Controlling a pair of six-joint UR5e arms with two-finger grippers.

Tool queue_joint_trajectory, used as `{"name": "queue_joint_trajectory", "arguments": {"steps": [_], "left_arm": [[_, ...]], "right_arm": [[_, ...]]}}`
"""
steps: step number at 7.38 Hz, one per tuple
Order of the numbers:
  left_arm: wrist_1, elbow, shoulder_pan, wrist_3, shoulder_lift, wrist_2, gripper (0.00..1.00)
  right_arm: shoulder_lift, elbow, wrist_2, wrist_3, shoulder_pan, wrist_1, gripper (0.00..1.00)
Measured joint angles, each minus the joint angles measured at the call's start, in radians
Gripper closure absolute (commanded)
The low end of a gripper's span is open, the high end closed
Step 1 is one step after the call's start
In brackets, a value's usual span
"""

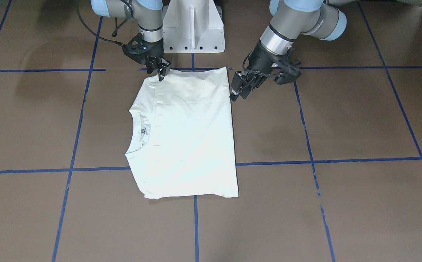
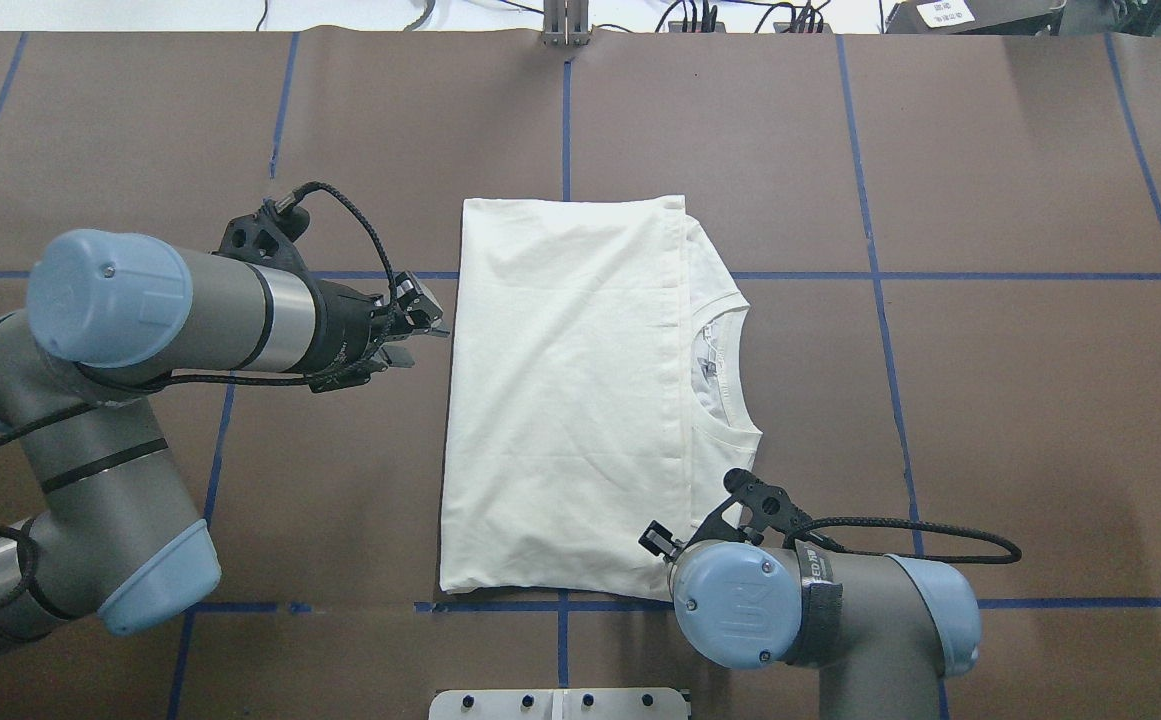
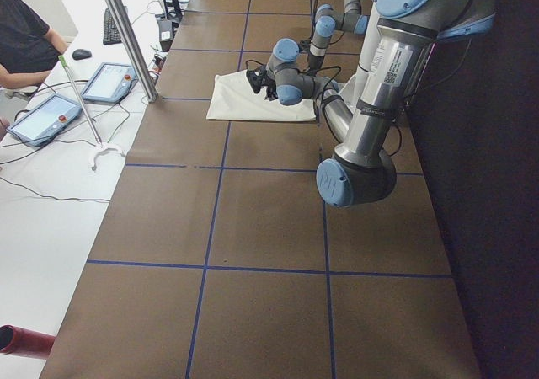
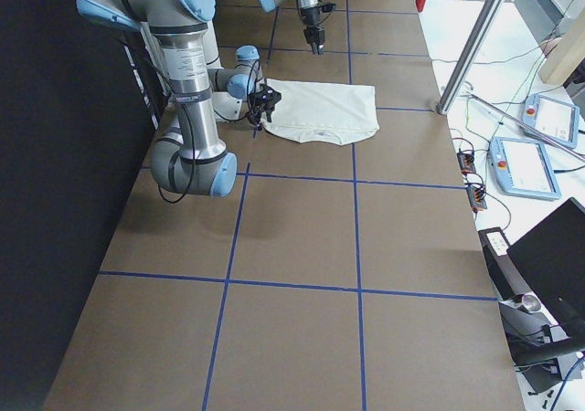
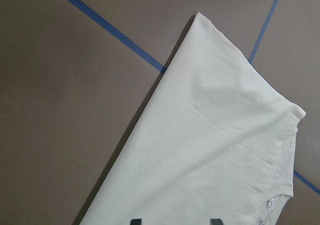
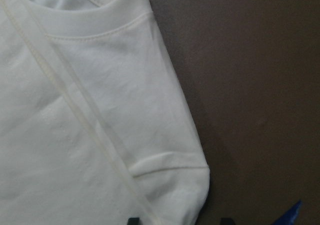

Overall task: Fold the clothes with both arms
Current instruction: 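Move the left gripper along the shirt's edge to the corner nearest the robot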

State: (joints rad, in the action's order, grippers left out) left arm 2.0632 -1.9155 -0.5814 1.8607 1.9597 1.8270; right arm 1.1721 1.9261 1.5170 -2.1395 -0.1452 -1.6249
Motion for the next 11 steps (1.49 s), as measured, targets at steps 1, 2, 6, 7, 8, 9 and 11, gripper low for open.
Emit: {"name": "queue_joint_trajectory", "arguments": {"steps": [1, 2, 6, 7, 8, 9, 11], "left_arm": [[0.0, -0.002, 0.0, 0.002, 0.0, 0.0, 0.45], [0.0, -0.004, 0.0, 0.004, 0.001, 0.0, 0.45], [-0.024, -0.018, 0.006, 0.014, 0.003, -0.001, 0.45], [-0.027, -0.021, 0.033, 0.032, 0.001, -0.022, 0.45], [-0.034, -0.025, 0.088, 0.06, -0.004, -0.071, 0.38], [-0.055, -0.03, 0.152, 0.084, -0.013, -0.122, 0.36], [-0.095, -0.039, 0.272, 0.116, -0.05, -0.195, 0.36]], "right_arm": [[-0.001, 0.0, 0.0, 0.001, 0.0, 0.0, 1.0], [-0.001, 0.0, 0.0, 0.002, 0.001, 0.001, 1.0], [-0.003, 0.019, 0.002, 0.009, 0.001, -0.001, 1.0], [0.0, 0.037, 0.003, 0.011, -0.001, -0.004, 1.0], [0.003, 0.049, 0.003, 0.012, -0.002, -0.006, 1.0], [0.005, 0.055, 0.003, 0.013, -0.003, -0.008, 1.0], [0.008, 0.059, 0.003, 0.014, -0.005, -0.009, 1.0]]}}
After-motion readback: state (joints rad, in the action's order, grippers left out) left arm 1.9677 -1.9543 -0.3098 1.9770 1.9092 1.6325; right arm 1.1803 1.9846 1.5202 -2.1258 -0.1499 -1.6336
